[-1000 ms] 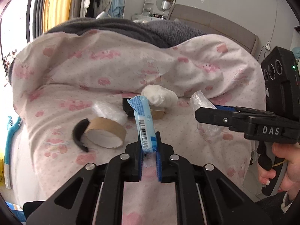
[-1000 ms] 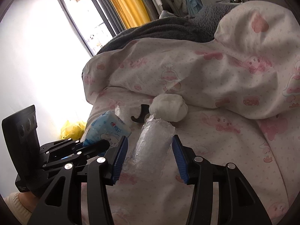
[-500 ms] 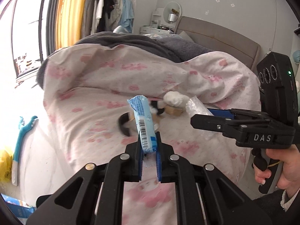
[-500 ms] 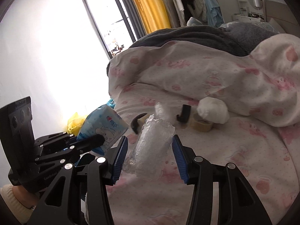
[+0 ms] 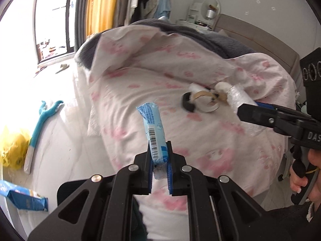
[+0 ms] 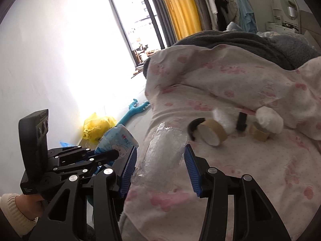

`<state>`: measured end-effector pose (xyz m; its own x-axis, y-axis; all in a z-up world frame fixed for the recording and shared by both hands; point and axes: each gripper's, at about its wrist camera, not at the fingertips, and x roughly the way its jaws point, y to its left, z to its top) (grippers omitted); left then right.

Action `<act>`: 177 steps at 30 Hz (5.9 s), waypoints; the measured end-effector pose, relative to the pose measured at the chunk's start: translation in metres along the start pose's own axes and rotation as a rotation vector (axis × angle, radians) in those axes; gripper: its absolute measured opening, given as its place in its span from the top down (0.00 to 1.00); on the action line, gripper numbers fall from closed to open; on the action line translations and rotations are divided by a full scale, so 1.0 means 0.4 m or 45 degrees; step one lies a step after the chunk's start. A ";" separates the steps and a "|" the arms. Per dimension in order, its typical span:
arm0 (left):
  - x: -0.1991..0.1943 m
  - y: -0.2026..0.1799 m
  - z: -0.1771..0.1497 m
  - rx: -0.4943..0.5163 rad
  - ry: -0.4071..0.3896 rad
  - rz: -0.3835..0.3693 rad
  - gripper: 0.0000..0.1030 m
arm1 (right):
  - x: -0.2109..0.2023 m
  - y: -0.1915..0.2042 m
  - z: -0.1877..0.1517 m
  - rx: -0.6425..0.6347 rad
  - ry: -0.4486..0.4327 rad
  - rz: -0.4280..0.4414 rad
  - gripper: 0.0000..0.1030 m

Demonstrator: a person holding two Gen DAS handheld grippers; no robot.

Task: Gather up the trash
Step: 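Carry the bubble wrap and wipe pack over the teal bin with both tools, then open the left tool over the bin while the right tool releases the bubble wrap, then move both tools back toward the tape roll on the bed, then close the right tool on the brown tape roll on the duvet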

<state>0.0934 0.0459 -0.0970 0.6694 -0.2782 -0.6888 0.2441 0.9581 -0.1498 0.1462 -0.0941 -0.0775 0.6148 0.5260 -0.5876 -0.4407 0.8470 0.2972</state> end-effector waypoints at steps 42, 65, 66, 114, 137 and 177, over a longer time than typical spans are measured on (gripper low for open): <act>0.105 0.446 -0.374 -0.299 0.664 0.106 0.84 | 0.385 0.389 -0.068 -0.164 0.325 0.168 0.52; -0.101 0.531 -0.285 -0.307 0.221 0.243 0.25 | 0.622 0.440 -0.232 -0.108 0.636 0.100 0.52; -0.110 0.531 -0.280 -0.304 0.201 0.251 0.24 | 0.631 0.446 -0.242 -0.115 0.649 0.095 0.52; -0.281 0.314 -0.002 -0.199 -0.406 0.263 0.08 | 0.396 0.377 -0.117 -0.211 0.364 0.059 0.27; -0.135 0.160 0.093 -0.117 -0.353 0.127 0.08 | 0.129 0.065 0.064 -0.245 0.014 -0.080 0.26; 0.193 -0.020 0.198 0.000 -0.136 -0.096 0.08 | 0.193 -0.227 0.084 -0.260 0.132 0.049 0.62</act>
<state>0.1988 0.0113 -0.0927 0.7199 -0.3554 -0.5962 0.2967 0.9341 -0.1987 0.2556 -0.1280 -0.1245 0.5292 0.5378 -0.6563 -0.5923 0.7880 0.1681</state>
